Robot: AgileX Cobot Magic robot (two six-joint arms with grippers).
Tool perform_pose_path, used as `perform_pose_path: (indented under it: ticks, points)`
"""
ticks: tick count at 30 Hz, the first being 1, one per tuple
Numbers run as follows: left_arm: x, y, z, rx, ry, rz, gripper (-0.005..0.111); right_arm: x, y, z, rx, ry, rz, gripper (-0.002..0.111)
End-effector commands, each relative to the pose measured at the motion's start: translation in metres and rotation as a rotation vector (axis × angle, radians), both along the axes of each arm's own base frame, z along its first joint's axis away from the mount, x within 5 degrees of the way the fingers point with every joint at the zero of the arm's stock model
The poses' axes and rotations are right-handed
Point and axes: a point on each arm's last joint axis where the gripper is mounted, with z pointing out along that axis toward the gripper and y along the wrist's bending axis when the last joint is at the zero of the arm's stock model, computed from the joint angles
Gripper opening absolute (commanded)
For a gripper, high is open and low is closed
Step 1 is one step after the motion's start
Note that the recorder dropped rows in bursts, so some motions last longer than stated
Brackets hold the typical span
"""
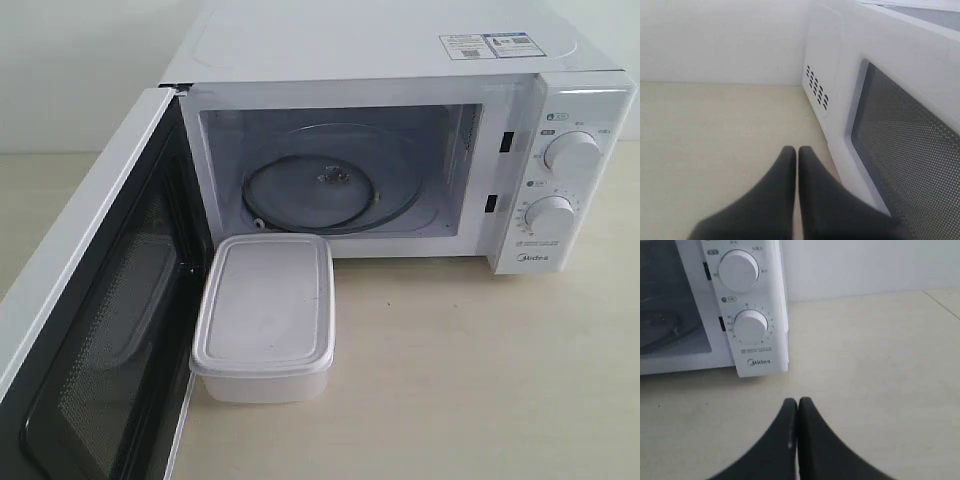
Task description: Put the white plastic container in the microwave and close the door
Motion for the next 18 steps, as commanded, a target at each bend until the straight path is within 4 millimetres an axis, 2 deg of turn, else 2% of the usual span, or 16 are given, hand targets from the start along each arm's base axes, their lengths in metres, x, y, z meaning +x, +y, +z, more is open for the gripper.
perform_pose_path:
  ticks: [1,3,10,14,16,18]
  points:
    - [0.000,0.000,-0.001,-0.009,0.001,0.004,0.004,0.002,0.002,0.016,-0.020,-0.173,0.017,0.000]
    - [0.000,0.000,-0.001,-0.009,0.001,0.004,0.004,0.002,0.003,0.028,-0.034,-0.312,0.036,0.000]
    - [0.000,0.000,-0.001,-0.009,0.001,0.004,0.004,-0.004,0.008,0.057,-0.053,-0.637,0.082,0.000]
    - [0.000,0.000,-0.001,-0.009,0.001,0.004,0.004,-0.024,0.014,0.086,-0.082,-1.029,0.139,0.000]
    - [0.000,0.000,-0.001,-0.009,0.001,0.004,0.004,-0.038,0.014,0.100,-0.022,-1.219,0.168,0.000]
    - [0.000,0.000,-0.001,-0.009,0.001,0.004,0.004,-0.047,0.014,0.118,0.008,-1.295,0.173,0.000]
